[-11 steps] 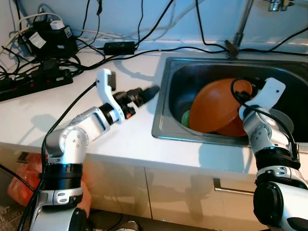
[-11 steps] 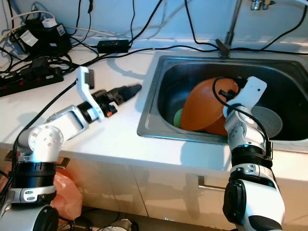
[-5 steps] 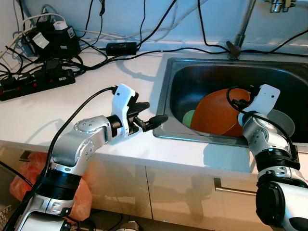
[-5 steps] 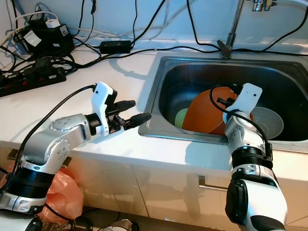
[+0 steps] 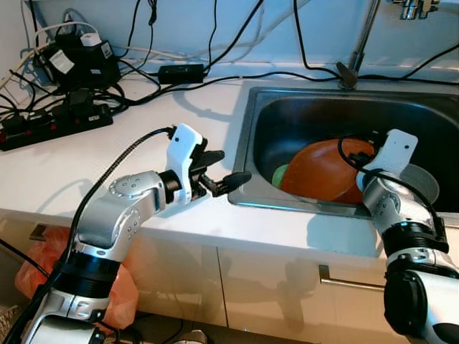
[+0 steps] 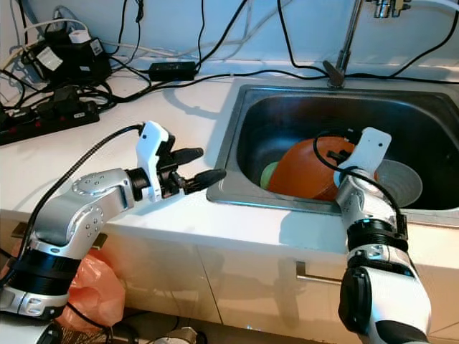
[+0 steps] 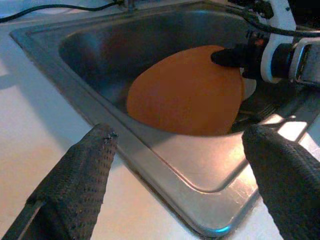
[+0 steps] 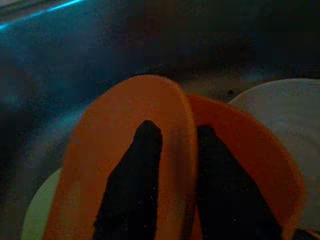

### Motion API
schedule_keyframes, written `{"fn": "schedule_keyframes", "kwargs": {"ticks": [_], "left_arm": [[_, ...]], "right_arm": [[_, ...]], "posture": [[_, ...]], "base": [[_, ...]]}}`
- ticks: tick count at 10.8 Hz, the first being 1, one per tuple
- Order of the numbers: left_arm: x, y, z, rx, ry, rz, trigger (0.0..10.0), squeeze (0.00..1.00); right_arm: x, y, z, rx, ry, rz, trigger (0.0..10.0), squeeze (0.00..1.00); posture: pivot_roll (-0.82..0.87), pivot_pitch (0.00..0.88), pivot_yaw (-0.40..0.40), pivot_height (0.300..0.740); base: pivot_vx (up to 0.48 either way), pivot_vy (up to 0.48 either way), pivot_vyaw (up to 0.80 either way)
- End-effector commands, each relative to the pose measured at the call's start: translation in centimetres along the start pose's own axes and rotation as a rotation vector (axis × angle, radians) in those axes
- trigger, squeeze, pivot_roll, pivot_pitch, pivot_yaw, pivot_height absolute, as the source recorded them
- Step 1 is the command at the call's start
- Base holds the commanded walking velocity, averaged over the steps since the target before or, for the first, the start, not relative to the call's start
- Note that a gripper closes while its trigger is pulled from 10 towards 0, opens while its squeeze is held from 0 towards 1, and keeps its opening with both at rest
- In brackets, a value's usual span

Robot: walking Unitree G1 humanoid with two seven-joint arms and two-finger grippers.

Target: Kitchen organization

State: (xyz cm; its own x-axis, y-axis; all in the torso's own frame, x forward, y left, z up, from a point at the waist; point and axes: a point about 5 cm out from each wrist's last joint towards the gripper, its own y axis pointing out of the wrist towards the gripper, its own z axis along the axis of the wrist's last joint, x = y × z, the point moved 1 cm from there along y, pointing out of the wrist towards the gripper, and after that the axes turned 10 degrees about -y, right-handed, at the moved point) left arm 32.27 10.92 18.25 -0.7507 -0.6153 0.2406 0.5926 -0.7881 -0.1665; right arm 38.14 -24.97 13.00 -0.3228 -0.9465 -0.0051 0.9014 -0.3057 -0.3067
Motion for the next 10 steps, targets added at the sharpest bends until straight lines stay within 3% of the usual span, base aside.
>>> {"fn": "schedule_keyframes", "kwargs": {"ticks": [1,8,10], "left_arm": [[0.0,-0.2,-0.2,-0.013,0.022,-0.002,10.0,0.00],[-0.2,0.0,-0.4,0.010,0.014,0.030,10.0,0.00],[-0.1,0.0,-0.1,0.062,0.001,0.059,10.0,0.00]], "right_arm": [[0.4,0.1,-0.3,-0.013,-0.009,-0.021,10.0,1.00],[0.5,0.0,1.2,0.065,-0.028,-0.048,10.0,1.00],[-0.1,-0.2,2.2,0.130,-0.064,-0.033,10.0,1.00]], "posture": [[0.21,0.016,0.086,0.740],[0.21,0.015,0.080,0.740],[0.20,0.015,0.078,0.740]], "base": [[0.000,0.000,0.00],[0.000,0.000,0.00],[0.000,0.000,0.00]]}}
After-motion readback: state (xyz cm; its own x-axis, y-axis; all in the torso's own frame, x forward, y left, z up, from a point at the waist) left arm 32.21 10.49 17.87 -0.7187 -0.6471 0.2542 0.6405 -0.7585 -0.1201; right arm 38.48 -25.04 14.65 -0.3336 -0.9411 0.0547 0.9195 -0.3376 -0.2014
